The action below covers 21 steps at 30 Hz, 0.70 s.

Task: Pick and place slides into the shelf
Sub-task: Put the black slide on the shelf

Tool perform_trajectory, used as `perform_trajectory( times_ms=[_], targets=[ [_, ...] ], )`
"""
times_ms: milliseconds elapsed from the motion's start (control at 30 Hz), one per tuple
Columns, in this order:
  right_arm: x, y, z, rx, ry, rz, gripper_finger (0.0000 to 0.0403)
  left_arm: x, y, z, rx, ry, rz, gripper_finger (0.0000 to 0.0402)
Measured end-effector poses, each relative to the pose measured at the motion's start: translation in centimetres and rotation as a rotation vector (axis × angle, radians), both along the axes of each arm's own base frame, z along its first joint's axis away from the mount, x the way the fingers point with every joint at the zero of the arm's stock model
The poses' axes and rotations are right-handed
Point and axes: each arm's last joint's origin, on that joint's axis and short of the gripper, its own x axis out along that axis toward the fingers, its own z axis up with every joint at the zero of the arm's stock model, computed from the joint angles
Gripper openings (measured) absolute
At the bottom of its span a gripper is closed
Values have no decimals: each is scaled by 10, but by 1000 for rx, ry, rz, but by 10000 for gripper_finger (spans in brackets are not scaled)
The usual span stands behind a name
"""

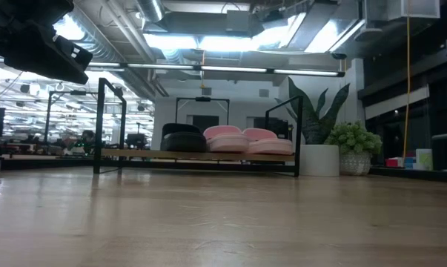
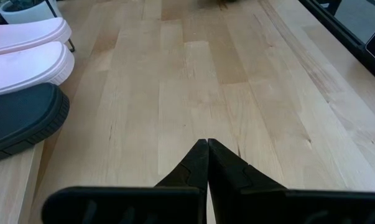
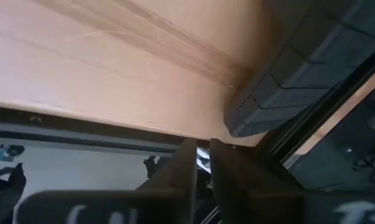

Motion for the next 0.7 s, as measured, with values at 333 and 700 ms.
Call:
perform_trajectory(
  times_ms=[333,700],
  targets=[
    [-16,17,0,-65,16,-57,174,0,0,0,1,0,-1,0],
    [-39,22,-22,-202,89,-108,228,0,0,0,0,0,-1,0]
  ],
)
